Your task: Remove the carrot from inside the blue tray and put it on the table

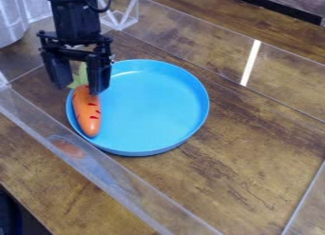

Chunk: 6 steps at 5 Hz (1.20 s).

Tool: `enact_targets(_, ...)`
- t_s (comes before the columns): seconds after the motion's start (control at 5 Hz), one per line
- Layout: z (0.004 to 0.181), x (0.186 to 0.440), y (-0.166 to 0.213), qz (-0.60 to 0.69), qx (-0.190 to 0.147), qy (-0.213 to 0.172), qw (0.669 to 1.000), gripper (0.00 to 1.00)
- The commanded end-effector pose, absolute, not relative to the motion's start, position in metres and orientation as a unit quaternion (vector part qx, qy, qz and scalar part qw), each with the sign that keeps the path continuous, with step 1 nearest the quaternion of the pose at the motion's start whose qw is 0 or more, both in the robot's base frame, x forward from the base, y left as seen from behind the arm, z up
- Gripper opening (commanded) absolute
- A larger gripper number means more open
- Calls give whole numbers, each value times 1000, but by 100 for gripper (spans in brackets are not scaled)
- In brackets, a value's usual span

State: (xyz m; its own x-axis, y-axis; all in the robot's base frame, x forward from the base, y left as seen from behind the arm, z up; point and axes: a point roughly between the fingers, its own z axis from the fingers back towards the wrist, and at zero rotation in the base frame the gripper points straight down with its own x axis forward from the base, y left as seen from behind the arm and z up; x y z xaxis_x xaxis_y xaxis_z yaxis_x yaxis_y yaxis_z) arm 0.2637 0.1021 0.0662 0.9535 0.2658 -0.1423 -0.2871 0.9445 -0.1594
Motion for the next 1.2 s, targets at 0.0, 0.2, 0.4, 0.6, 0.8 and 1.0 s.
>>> enact_targets(0.0,71,267,107,143,-82,43,985,100)
enact_targets(0.2,68,267,108,144,-80,44,985,100)
enact_targets(0.4,65,268,109,145,-78,45,985,100)
enact_targets(0.6,62,268,109,146,-77,46,985,100)
enact_targets(0.8,58,269,110,148,-76,48,985,100)
enact_targets(1.0,53,269,111,151,-74,50,985,100)
